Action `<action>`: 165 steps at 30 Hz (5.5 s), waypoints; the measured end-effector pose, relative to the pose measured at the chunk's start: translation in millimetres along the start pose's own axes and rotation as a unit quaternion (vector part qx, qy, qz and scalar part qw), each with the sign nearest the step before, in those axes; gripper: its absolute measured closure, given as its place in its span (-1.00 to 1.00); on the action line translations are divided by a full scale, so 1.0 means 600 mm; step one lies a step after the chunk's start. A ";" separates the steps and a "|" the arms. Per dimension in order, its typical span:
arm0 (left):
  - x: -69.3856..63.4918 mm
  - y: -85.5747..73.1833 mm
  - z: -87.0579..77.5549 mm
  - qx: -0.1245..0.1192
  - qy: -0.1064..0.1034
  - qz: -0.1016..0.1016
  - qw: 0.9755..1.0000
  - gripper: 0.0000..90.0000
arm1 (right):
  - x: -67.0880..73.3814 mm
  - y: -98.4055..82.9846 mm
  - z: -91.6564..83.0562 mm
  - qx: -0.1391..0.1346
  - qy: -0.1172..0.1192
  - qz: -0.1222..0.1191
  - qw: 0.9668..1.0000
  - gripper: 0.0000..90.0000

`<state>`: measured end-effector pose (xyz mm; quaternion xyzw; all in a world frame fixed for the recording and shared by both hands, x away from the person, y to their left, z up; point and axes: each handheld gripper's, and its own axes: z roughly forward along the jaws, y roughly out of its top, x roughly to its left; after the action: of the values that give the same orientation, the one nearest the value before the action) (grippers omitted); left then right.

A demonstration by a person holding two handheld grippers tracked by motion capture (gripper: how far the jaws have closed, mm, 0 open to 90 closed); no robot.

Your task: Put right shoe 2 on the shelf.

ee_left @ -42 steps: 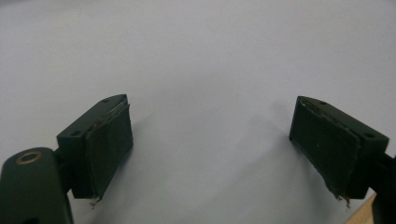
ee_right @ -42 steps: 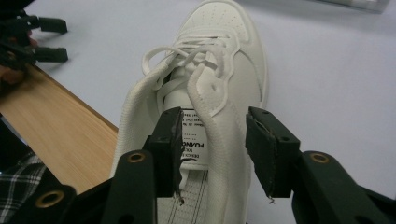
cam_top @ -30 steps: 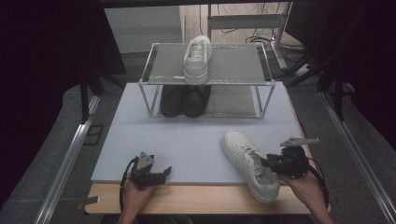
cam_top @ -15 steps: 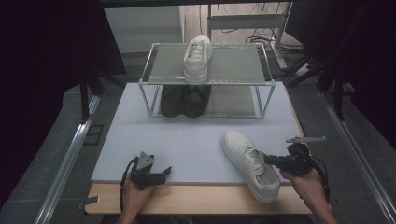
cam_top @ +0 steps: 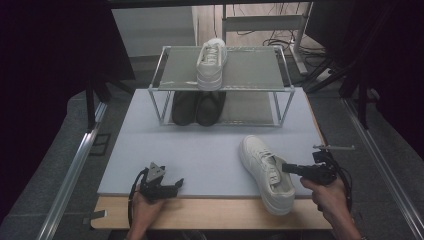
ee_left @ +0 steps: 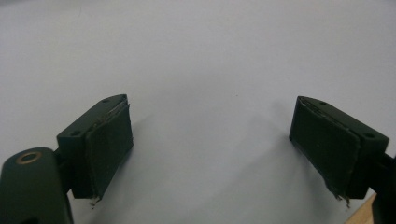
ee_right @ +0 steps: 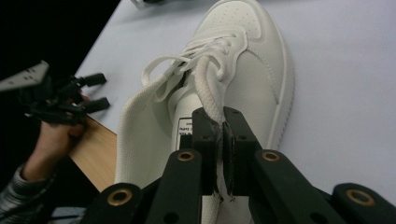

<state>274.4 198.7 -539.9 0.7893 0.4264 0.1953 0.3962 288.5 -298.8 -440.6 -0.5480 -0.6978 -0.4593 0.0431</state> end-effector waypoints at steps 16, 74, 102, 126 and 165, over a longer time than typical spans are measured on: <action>0.000 0.000 0.000 0.000 0.000 0.000 1.000 -0.72 | 0.021 0.037 -0.022 -0.047 0.048 0.009 0.998 0.90; 0.001 0.000 0.000 0.000 0.000 0.001 1.000 -0.72 | 0.127 0.220 -0.079 -0.155 0.125 0.025 0.980 0.93; 0.001 0.000 0.000 0.000 -0.001 0.001 1.000 -0.72 | 0.109 0.316 0.006 -0.193 0.077 0.061 0.976 0.92; 0.001 0.000 0.000 0.000 -0.001 0.000 1.000 -0.72 | 0.092 0.381 0.085 -0.213 0.040 0.086 0.972 0.92; 0.001 0.000 0.000 0.000 0.000 0.000 1.000 -0.71 | 0.107 0.376 0.064 -0.220 0.027 -0.001 0.975 0.32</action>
<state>274.6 199.0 -539.8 0.7894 0.4262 0.1953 0.3964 461.3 -230.8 -292.6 -0.5307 -0.5785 -0.6165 -0.0601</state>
